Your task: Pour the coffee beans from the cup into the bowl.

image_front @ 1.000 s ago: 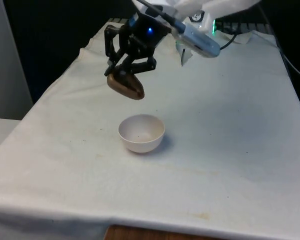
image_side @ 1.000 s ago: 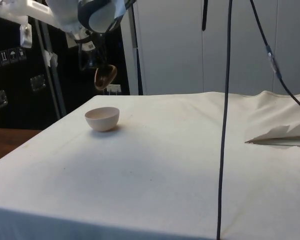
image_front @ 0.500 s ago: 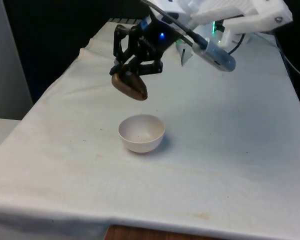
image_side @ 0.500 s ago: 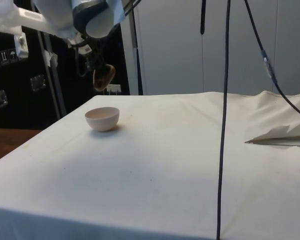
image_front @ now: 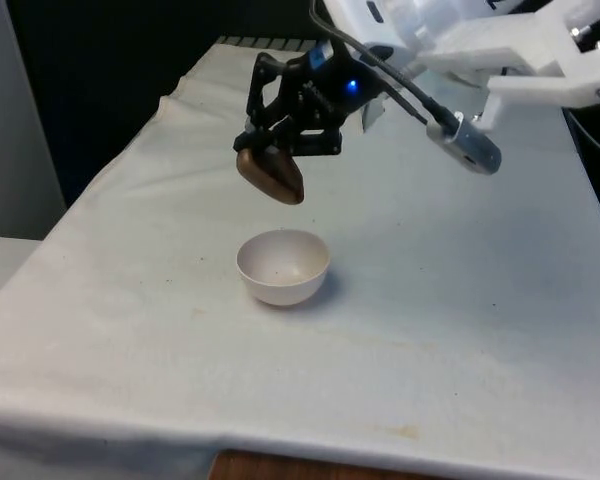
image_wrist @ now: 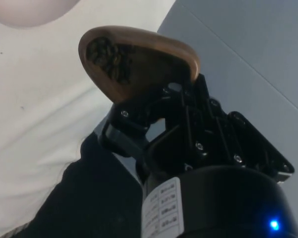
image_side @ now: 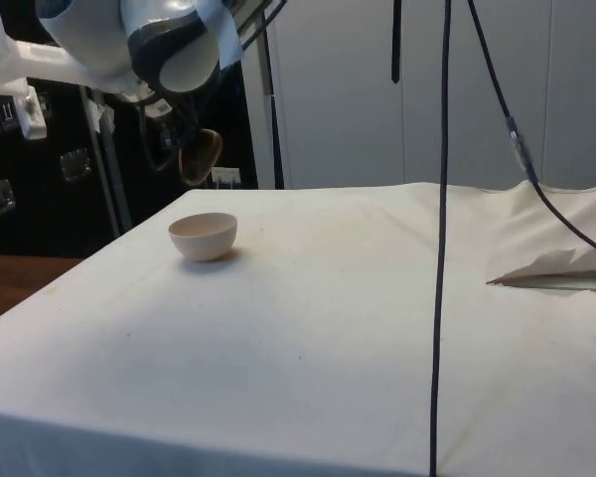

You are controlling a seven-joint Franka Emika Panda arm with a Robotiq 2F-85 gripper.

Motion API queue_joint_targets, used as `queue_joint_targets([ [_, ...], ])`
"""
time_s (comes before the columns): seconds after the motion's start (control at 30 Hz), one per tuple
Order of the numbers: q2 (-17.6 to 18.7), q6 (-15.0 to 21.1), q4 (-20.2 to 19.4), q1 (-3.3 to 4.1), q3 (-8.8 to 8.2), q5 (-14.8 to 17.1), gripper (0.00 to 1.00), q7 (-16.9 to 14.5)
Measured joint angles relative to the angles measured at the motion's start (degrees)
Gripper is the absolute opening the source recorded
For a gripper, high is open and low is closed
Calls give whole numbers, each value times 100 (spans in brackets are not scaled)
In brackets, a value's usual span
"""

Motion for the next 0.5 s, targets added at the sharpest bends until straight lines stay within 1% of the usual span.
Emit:
queue_joint_targets([
  [0.03,17,-69,23,6,34,-74,0,17],
  [0.17,57,-166,63,11,74,-178,0,34],
  [0.5,172,-235,92,23,92,-441,0,109],
])
